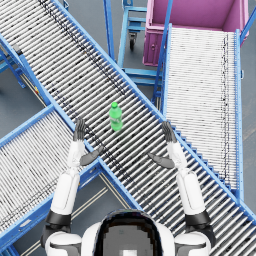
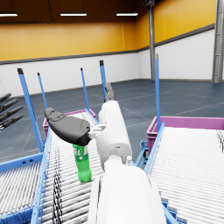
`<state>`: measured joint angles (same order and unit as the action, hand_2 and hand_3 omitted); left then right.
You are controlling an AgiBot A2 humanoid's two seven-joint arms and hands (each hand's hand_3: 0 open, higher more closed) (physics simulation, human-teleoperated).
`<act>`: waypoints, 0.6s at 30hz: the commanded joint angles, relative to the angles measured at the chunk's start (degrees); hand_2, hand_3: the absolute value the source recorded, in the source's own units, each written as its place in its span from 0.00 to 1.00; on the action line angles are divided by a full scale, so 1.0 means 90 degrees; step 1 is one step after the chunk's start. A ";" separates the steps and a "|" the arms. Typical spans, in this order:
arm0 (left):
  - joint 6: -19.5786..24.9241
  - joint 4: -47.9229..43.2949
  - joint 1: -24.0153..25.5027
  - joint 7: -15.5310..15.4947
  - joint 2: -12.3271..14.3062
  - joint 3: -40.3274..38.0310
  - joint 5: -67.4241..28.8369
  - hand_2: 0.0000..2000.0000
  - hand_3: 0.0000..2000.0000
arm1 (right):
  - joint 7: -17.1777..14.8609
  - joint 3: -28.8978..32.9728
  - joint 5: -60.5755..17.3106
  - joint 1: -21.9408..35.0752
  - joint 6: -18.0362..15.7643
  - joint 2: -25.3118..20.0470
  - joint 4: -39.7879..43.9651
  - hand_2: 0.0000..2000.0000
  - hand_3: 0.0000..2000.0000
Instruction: Pick up the oil and place it on the left assembly line, put the cola on the right, and keep Sprite still
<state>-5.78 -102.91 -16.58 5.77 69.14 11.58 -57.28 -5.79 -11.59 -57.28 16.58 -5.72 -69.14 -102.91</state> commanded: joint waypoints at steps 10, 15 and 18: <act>0.0000 0.0000 0.0000 0.0000 0.0000 0.0000 0.0000 0.00 0.00 | 0.0000 0.0000 0.0000 0.0000 0.0000 0.0000 0.0000 0.00 0.00; 0.0000 0.0000 0.0000 0.0000 0.0000 0.0000 0.0000 0.00 0.00 | 0.0000 0.0000 0.0000 0.0000 0.0000 0.0000 0.0000 0.00 0.00; 0.0000 0.0000 0.0000 0.0000 0.0000 0.0000 0.0000 0.00 0.00 | 0.0000 0.0000 0.0000 0.0000 0.0000 0.0000 0.0000 0.00 0.00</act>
<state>-5.78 -102.91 -16.58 5.77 69.14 11.58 -57.28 -5.79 -11.59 -57.28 16.58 -5.72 -69.14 -102.91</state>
